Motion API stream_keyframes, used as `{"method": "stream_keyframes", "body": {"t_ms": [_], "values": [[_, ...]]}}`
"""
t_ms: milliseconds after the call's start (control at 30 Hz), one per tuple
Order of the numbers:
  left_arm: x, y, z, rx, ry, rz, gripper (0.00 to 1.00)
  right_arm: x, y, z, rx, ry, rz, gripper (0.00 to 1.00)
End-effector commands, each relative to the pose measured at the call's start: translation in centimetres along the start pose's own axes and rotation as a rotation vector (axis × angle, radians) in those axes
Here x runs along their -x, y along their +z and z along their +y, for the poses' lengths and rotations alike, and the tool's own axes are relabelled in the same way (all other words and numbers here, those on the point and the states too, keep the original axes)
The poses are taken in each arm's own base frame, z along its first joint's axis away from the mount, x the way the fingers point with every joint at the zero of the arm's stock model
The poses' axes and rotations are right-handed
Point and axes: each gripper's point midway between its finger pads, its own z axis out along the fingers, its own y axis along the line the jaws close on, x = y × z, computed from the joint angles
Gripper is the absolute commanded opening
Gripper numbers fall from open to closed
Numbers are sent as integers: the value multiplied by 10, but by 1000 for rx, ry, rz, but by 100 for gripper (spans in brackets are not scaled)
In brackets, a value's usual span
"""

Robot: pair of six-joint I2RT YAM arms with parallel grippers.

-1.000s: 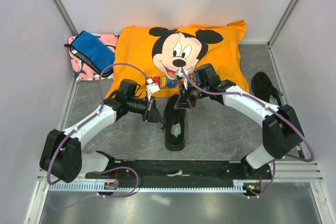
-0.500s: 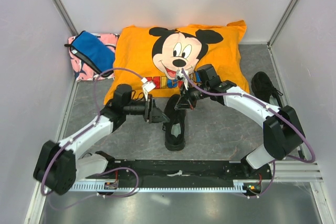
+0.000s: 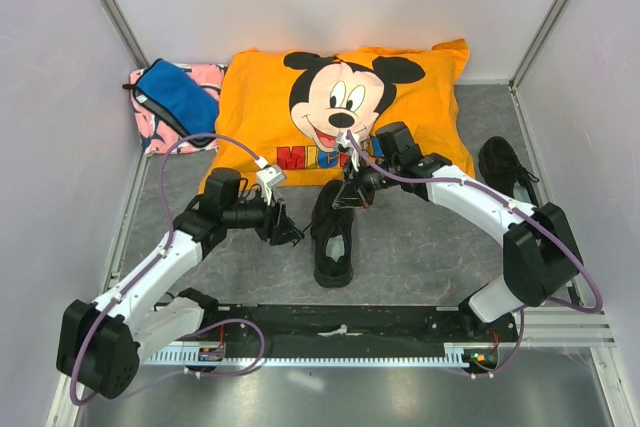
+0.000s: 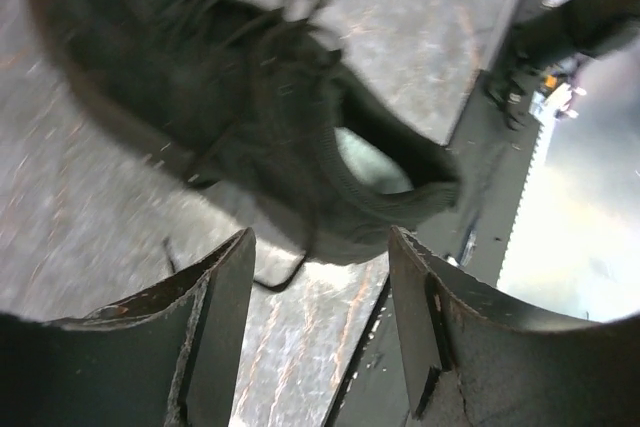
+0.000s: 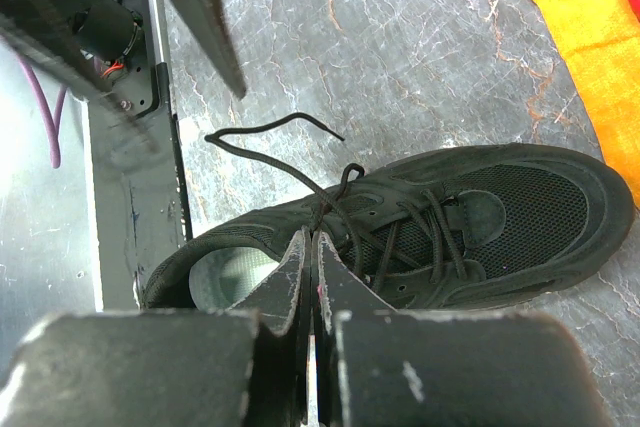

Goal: Tie the shoes

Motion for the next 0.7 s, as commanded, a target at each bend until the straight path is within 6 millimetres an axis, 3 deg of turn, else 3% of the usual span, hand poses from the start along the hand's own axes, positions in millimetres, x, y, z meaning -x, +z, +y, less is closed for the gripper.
{"method": "stream_keyframes", "body": {"t_ms": [0,33,67,100,167,200,267,400,467,500,600,667], "values": [[0,0,12,34,-23,13,59,14,-6,2,-8,-47,-42,0],[-3,2,7,-21,-9,42,58,14,-6,2,-8,-46,-41,0],[-12,-3,-22,-192,5,92,58,14,-6,1,-8,-47,-42,0],[8,-6,-29,-253,219,61,61,14,-6,2,-8,-46,-41,0],[4,-14,-35,-293,320,97,64,14,-6,2,-10,-48,-42,0],[15,-17,-32,-290,497,80,64,14,-6,2,-8,-49,-41,0],[8,-22,-24,-285,659,124,65,13,-6,1,-9,-44,-40,0],[-45,-29,6,-331,1001,259,64,13,-4,1,-6,-41,-38,0],[-69,-29,17,-355,1072,269,64,14,-4,1,-6,-42,-40,0],[-65,-23,23,-343,1143,238,64,14,-5,0,-9,-43,-40,0],[-70,-12,28,-351,1133,205,65,15,-4,0,-10,-42,-39,0],[-62,-4,36,-327,1153,178,65,13,-4,0,-11,-43,-36,0]]}}
